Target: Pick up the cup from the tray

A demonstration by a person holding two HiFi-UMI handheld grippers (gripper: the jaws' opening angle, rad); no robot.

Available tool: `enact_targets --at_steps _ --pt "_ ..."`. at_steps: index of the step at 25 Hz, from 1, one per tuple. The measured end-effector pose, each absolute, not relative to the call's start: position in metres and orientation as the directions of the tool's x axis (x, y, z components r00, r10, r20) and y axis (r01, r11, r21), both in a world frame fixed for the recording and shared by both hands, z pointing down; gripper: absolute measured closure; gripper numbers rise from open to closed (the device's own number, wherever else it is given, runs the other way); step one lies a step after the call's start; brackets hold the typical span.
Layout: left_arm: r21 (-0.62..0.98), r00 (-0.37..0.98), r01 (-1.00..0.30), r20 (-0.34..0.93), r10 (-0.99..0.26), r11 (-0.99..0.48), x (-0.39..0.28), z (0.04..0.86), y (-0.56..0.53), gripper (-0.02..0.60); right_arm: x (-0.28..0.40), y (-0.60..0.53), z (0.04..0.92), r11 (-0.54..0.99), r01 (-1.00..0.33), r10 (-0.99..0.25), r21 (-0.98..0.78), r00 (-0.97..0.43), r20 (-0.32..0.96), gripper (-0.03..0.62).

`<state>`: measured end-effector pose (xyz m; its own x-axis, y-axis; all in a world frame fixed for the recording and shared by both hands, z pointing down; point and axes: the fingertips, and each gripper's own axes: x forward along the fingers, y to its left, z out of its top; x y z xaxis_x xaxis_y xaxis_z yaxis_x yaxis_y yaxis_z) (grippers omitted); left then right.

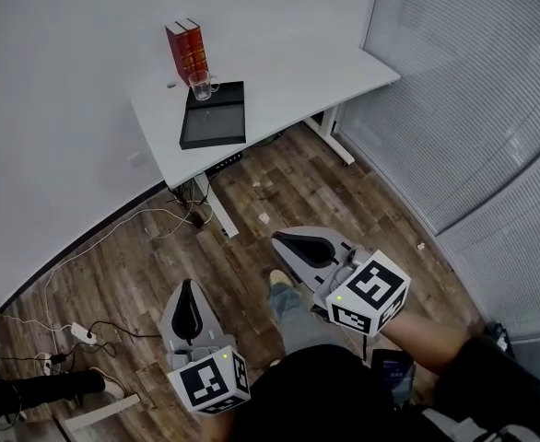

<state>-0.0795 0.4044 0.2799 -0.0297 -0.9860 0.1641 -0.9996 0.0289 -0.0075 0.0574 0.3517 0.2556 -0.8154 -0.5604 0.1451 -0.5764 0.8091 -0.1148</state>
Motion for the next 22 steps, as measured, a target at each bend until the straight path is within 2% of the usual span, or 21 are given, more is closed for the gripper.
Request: enact_targets --at_steps 9,22 --pt "0.014 0.003 -1.0 0.213 -0.977 0.0 -0.077 0.302 0.36 0.578 0.051 0.31 0.281 0.802 -0.576 -0.547 -0.157 -0.814 0.194 0.58" --pt "0.006 0.016 -1.0 0.21 -0.978 -0.015 -0.073 0.305 0.299 0.58 0.051 0.249 0.294 0.799 -0.571 -0.536 -0.189 -0.818 0.207 0.58"
